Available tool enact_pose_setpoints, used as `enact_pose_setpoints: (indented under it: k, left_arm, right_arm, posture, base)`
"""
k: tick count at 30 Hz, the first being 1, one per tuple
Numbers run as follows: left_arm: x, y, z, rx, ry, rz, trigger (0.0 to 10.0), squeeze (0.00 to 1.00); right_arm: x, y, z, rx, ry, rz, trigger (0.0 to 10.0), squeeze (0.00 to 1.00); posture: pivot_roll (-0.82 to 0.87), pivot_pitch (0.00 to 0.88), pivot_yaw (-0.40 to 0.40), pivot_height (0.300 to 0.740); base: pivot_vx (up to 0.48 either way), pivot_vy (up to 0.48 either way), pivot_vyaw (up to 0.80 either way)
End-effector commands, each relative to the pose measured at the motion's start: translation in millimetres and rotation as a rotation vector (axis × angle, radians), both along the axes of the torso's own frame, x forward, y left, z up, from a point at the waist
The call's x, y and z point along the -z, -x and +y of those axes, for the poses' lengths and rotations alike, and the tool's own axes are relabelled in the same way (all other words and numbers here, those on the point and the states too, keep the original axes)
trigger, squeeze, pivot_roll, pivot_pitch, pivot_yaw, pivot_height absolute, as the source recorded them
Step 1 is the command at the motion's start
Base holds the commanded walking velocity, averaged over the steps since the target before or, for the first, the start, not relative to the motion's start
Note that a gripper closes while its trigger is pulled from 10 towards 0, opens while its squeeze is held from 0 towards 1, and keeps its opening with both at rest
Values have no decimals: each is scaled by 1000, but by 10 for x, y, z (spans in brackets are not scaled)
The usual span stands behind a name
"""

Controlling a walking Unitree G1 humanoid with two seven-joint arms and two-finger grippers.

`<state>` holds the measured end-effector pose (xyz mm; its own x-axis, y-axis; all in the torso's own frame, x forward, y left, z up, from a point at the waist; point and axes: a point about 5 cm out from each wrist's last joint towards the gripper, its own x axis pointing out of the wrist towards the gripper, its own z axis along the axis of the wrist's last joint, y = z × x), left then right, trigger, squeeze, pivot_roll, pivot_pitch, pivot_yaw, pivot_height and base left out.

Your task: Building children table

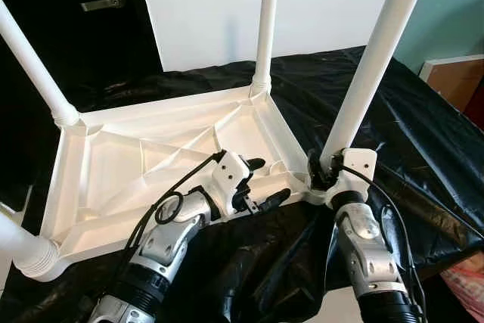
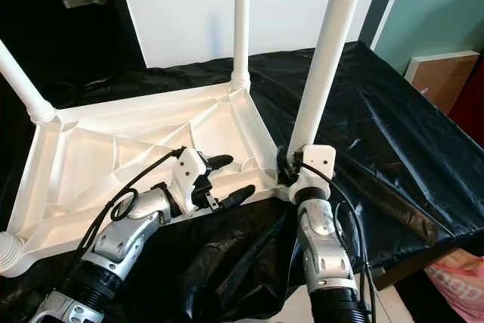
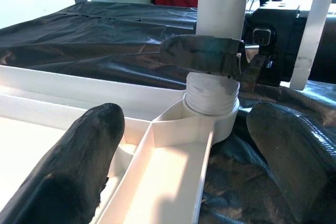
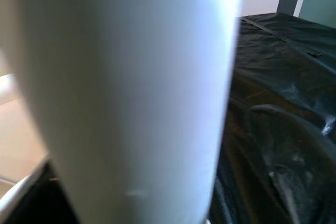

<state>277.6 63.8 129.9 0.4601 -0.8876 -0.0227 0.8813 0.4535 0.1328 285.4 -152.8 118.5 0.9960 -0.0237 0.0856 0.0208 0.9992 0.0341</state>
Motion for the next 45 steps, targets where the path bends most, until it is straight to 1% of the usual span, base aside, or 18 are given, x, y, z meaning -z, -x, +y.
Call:
enact_pose_setpoints:
  k: [1, 2, 5, 6, 7, 9, 13, 14, 16, 18, 19, 22, 29, 32, 33, 34, 38, 45]
  left_arm:
    - [62, 0, 23, -33, -20, 0, 10000, 0]
    - [70, 2, 22, -28, -24, -1, 10000, 0]
    - [74, 2, 22, -26, -27, -2, 10000, 0]
    - [76, 3, 18, -15, -29, -1, 10000, 0]
    - [72, 7, 15, -4, -31, -2, 10000, 0]
    - [70, 9, 13, 3, -31, -3, 10000, 0]
    - [51, 19, 19, 23, -36, -2, 10000, 0]
    - [48, 22, 21, 26, -37, -2, 10000, 0]
    - [48, 22, 21, 26, -37, -2, 10000, 0]
    - [44, 23, 26, 38, -40, 2, 10000, 0]
    - [44, 23, 26, 38, -40, 2, 10000, 0]
    - [27, -2, 33, 46, -46, -2, 10000, 0]
    - [-4, -36, 31, 63, -51, -9, 10000, 0]
    - [-5, -35, 28, 68, -53, -10, 10000, 0]
    - [-11, -36, 27, 71, -55, -12, 10000, 0]
    - [-23, -42, 30, 69, -56, -17, 10000, 0]
    - [-46, -58, 48, 59, -52, -24, 10000, 0]
    - [-42, -37, 53, 59, -45, -17, 10000, 0]
  right_arm:
    - [11, 30, -19, -32, -11, -7, 10000, 1000]
    - [13, 37, -26, -69, -11, -5, 10000, 1000]
    - [16, 42, -29, -93, -11, -2, 10000, 1000]
    - [14, 46, -44, -142, -2, -8, 10000, 0]
    - [9, 51, -65, -190, 9, -14, 10000, 0]
    - [5, 54, -81, -219, 17, -20, 10000, 0]
    - [-11, 51, -128, -384, 45, -24, 10000, 0]
    - [-10, 48, -137, -406, 51, -23, 10000, 0]
    - [-10, 48, -137, -406, 51, -23, 10000, 0]
    - [-18, 41, -135, -495, 71, -22, 10000, 0]
    - [-18, 41, -135, -495, 71, -22, 10000, 0]
    - [-35, -21, -171, -594, 121, -10, 10000, 0]
    - [-73, -186, -236, -676, 209, 6, 10000, 0]
    - [-62, -198, -239, -684, 208, 14, 10000, 0]
    - [-45, -203, -236, -701, 215, 20, 4824, 0]
    - [-33, -203, -238, -717, 214, 24, 0, 0]
    - [15, -179, -248, -759, 201, 41, 0, 0]
    - [67, -156, -278, -749, 188, 46, 0, 0]
  posture:
    - [-28, 0, -31, 740]
    - [-30, 0, -30, 740]
    - [-30, 0, -30, 740]
    - [-31, 0, -26, 740]
    - [-32, 0, -25, 740]
    - [-32, 0, -25, 740]
    - [-29, 0, -18, 740]
    - [-29, 0, -18, 740]
    - [-29, 0, -18, 740]
    - [-27, 0, -11, 740]
    - [-27, 0, -11, 740]
    - [-22, 0, -3, 740]
    - [-22, 0, 16, 740]
    - [-22, 0, 16, 740]
    - [-18, 0, 16, 740]
    - [-17, 0, 15, 740]
    - [-14, 0, 13, 740]
    - [-14, 0, 15, 740]
  base:
    - [0, 0, 0]
    - [0, 0, 0]
    - [0, 0, 0]
    - [0, 0, 0]
    - [0, 0, 0]
    - [0, 0, 0]
    - [0, 0, 0]
    - [0, 0, 0]
    - [0, 0, 0]
    - [0, 0, 0]
    - [0, 0, 0]
    - [0, 0, 0]
    - [0, 0, 0]
    - [0, 0, 0]
    - [0, 0, 0]
    - [0, 0, 0]
    - [0, 0, 0]
    - [0, 0, 0]
